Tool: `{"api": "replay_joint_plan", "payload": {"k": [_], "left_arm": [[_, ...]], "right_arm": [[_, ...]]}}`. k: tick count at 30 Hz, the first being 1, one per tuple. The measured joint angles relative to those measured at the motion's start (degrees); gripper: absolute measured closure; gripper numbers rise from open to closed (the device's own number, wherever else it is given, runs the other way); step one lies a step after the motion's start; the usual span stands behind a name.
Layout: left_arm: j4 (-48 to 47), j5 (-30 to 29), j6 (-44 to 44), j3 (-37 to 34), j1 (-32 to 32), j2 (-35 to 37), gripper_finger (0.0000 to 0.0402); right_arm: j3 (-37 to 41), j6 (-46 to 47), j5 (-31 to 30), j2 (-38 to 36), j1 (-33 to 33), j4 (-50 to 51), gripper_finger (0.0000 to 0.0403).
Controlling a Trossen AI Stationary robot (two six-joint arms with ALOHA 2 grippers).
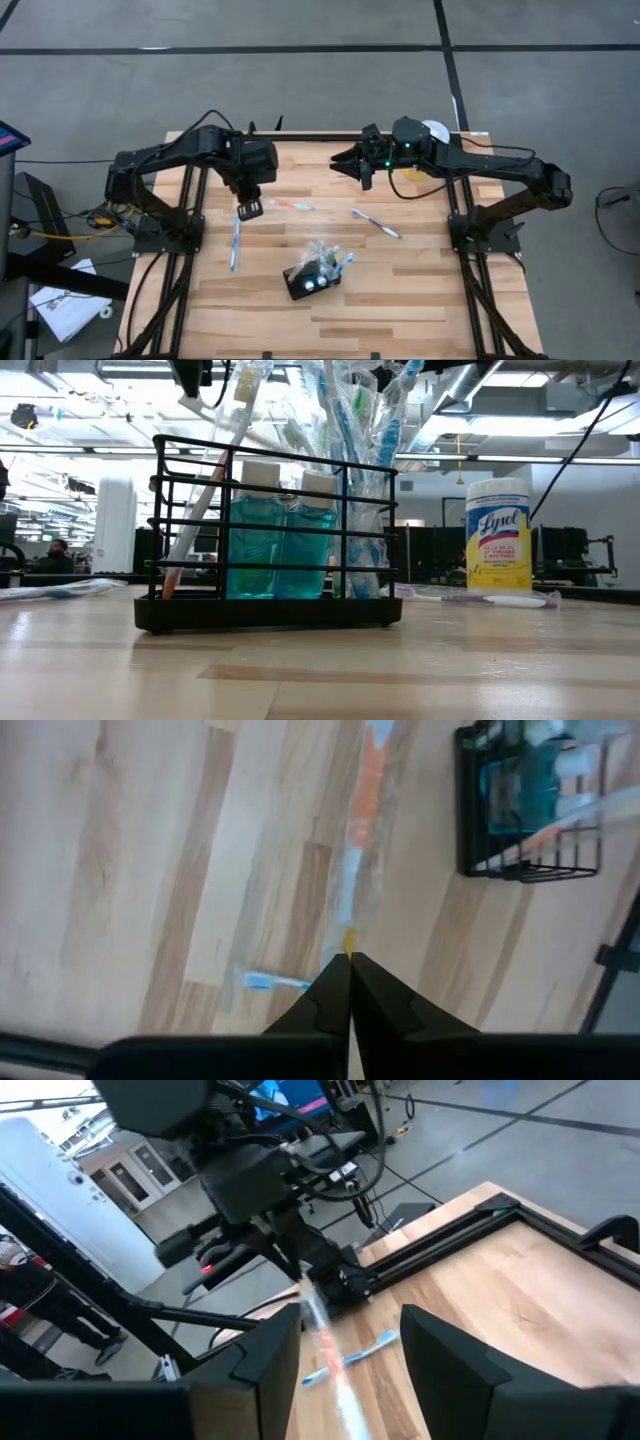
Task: Pick & Place toothbrushing station
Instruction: Put the orange toothbrush into the mesh organizer
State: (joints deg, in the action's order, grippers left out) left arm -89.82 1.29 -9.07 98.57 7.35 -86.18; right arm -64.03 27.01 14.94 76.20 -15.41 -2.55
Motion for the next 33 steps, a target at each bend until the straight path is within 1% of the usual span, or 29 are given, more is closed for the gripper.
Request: {"api": "replay_joint_plan", "payload": {"k": [6,11,16,18,22,24,27,30,33], "left_arm": [[-0.2,0.0,-3.3,0.2,-0.9,1.9,0.0401],[-0.3,-1.1,-6.0,0.2,-1.1,3.3,0.0401],[-0.2,-0.9,-4.1,0.1,-0.5,3.2,0.0401],[-0.1,-0.5,-3.1,-1.2,0.0,2.5,0.0401],[0.4,-0.3,0.1,-9.4,1.0,0.8,0.0401],[3.3,-0.5,0.0,-14.6,1.9,0.7,0.0401],[12.6,1.0,-1.2,-21.7,2.8,1.0,0.0401],[21.8,2.1,-2.7,-27.4,3.3,1.6,0.0401],[28.1,2.7,-4.6,-32.9,4.1,1.5,0.0401]], "right_arm": [[-0.2,-0.6,0.0,0.0,-0.1,1.1,0.0238],[-0.2,-1.1,0.0,0.0,-0.7,1.7,0.0238],[-0.2,-1.6,0.1,0.0,-1.4,2.2,0.0236],[-0.2,-1.7,0.3,0.0,-1.8,2.2,0.0237],[-0.2,-1.7,1.6,0.0,-2.3,2.2,0.0238],[-0.2,-2.0,1.6,0.0,-2.3,2.2,0.0238],[-0.2,-2.0,1.6,0.0,-2.2,2.1,0.0239],[-0.2,-2.0,1.6,0.0,-1.8,2.1,0.0239],[-0.2,-2.1,1.7,0.0,-1.4,2.2,0.0240]]}}
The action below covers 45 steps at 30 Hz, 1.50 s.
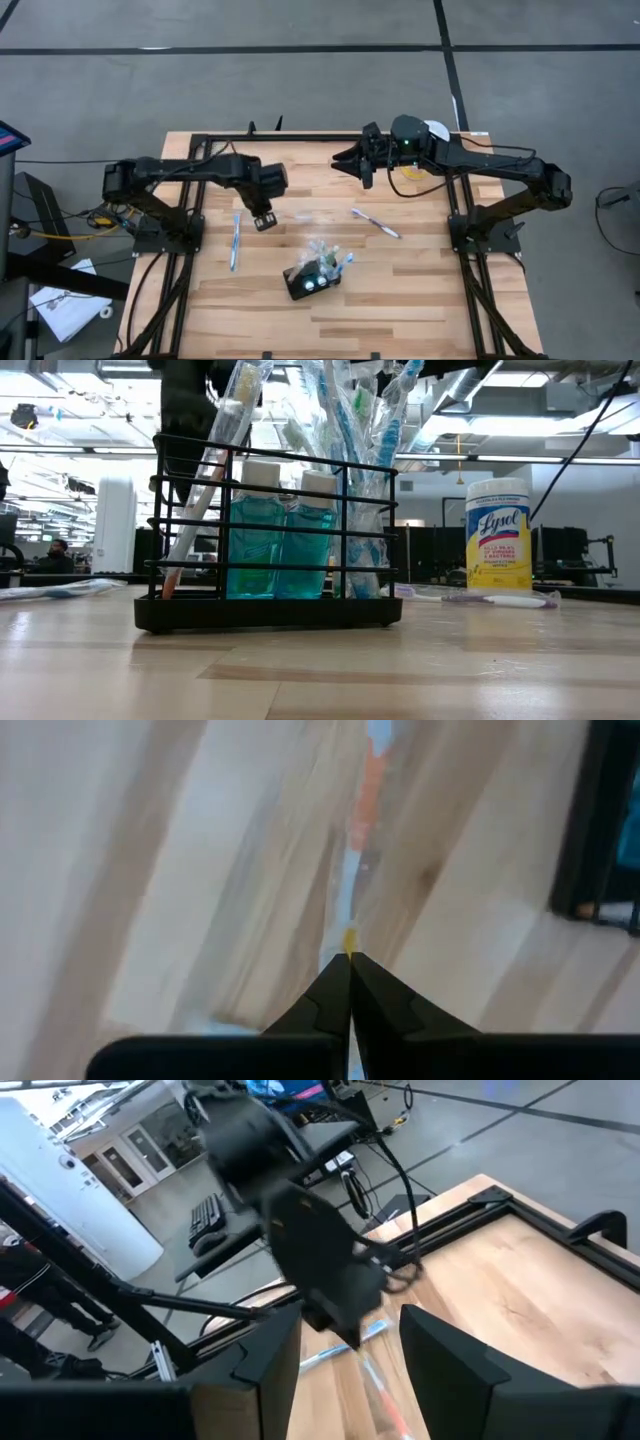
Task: Pick & Place toothbrushing station
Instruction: Put the orange toothbrush into the mesh organizer
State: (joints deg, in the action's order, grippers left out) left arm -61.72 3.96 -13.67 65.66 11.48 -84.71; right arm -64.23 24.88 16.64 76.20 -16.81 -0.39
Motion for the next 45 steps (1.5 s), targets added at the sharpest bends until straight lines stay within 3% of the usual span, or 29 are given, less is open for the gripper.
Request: {"api": "replay_joint_plan", "payload": {"k": [8,16,20,27,30,33,38,42,45], "left_arm": [[20.5,5.4,-6.4,-15.5,1.2,0.0,0.0401],[30.0,9.8,-8.1,-23.9,1.2,0.0,0.0396],[30.1,10.0,-9.5,-24.7,1.3,0.0,0.0357],[30.3,8.7,-12.9,-24.6,2.1,0.0,0.0232],[30.5,8.4,-21.0,-24.6,3.5,0.1,0.0193],[34.0,7.8,-28.8,-24.7,4.5,1.4,0.0177],[41.7,4.3,-37.7,-24.5,5.6,5.1,0.0184],[39.7,5.8,-47.0,-24.7,5.6,8.2,0.0198],[37.6,0.7,-56.7,-24.5,4.2,10.6,0.0205]], "right_arm": [[0.0,0.0,0.0,0.0,0.4,0.0,0.0240],[0.0,0.0,0.0,0.0,0.7,0.0,0.0240],[0.0,0.0,0.0,0.0,0.7,0.0,0.0239],[0.0,0.0,0.2,0.0,0.7,0.0,0.0239],[0.0,0.0,1.3,0.0,0.7,0.0,0.0239],[0.0,0.1,1.4,0.0,0.7,0.0,0.0239],[0.0,0.0,1.4,0.0,0.6,0.0,0.0239],[0.0,-1.5,1.4,0.0,0.5,0.8,0.0239],[0.0,-1.8,1.5,0.0,0.5,1.7,0.0239]]}}
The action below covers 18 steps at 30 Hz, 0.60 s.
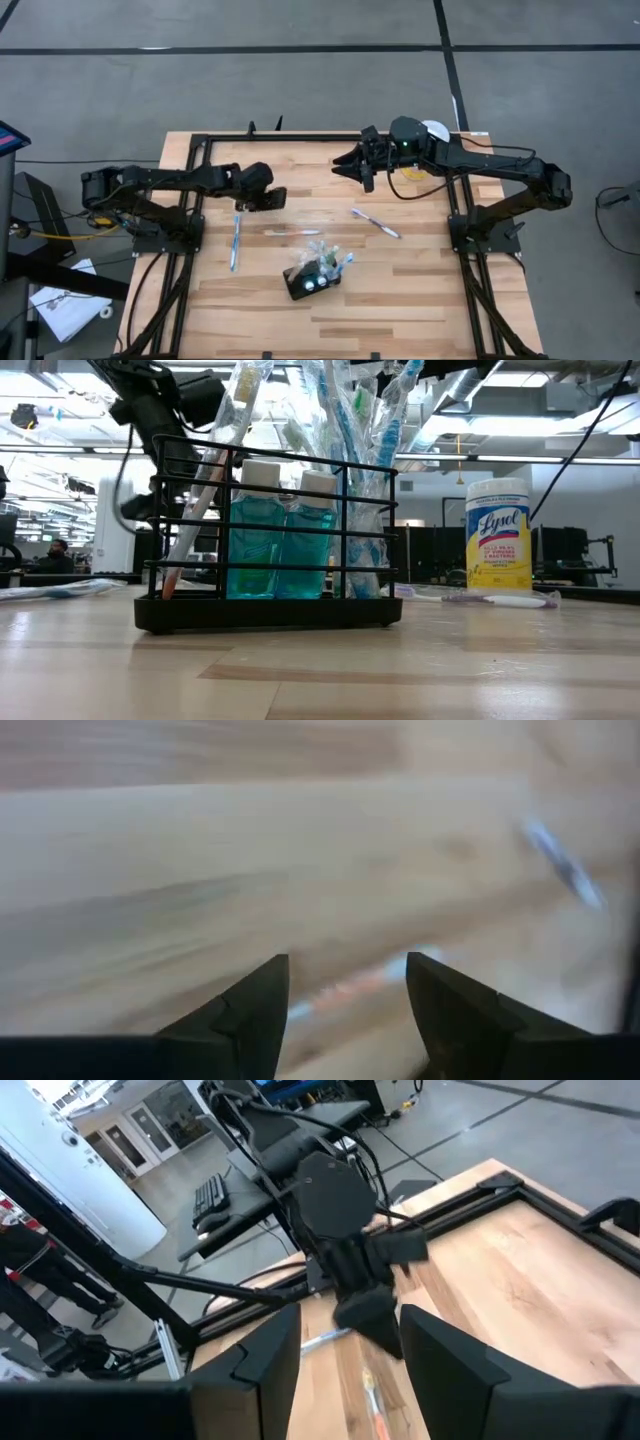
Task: Pick & Place toothbrushing station
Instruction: Put the orange toothbrush into the mesh organizer
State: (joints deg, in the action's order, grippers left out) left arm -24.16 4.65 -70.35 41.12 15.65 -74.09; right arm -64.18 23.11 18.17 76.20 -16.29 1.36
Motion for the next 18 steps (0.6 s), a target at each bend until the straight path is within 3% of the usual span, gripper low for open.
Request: {"api": "replay_joint_plan", "payload": {"k": [4,12,18], "left_arm": [[-1.3,-5.7,-10.3,-0.1,-2.1,0.2,0.0210],[-2.4,-5.9,-17.0,-0.1,-7.9,-2.5,0.0212],[-2.1,-5.6,-17.7,3.4,-11.5,-6.0,0.0212]], "right_arm": [[0.0,-1.2,0.0,0.0,0.0,1.8,0.0239],[-0.1,-12.8,0.1,0.8,-4.6,0.8,0.0239],[0.0,-9.5,15.6,1.0,-12.4,2.7,0.0239]]}}
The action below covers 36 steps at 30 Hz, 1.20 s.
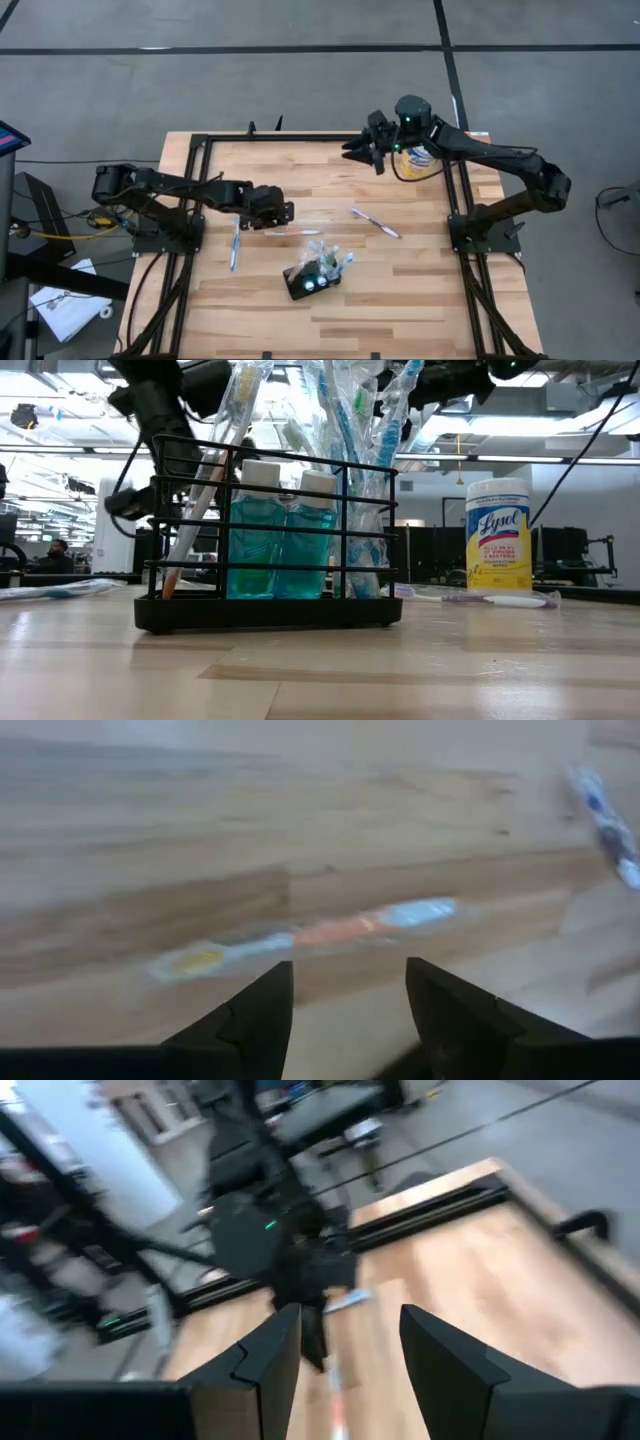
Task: Pick & Place toothbrushing station
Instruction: Put the orange toothbrush into the mesh organizer
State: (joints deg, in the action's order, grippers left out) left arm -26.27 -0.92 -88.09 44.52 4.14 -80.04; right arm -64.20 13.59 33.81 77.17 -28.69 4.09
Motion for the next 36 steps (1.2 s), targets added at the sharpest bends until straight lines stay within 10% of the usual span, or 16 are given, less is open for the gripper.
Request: {"api": "replay_joint_plan", "payload": {"k": [11,23,36], "left_arm": [[-20.5,11.1,33.4,5.2,-0.4,-2.2,0.0212],[-21.7,1.4,73.1,4.5,0.4,-2.2,0.0220],[-10.6,6.1,82.0,-5.0,2.7,-2.2,0.0227]], "right_arm": [[0.0,0.1,11.1,0.0,-0.5,-0.1,0.0239],[0.0,6.0,3.4,0.0,4.4,-5.0,0.0239],[0.0,10.3,-3.3,0.0,7.0,-6.9,0.0239]]}}
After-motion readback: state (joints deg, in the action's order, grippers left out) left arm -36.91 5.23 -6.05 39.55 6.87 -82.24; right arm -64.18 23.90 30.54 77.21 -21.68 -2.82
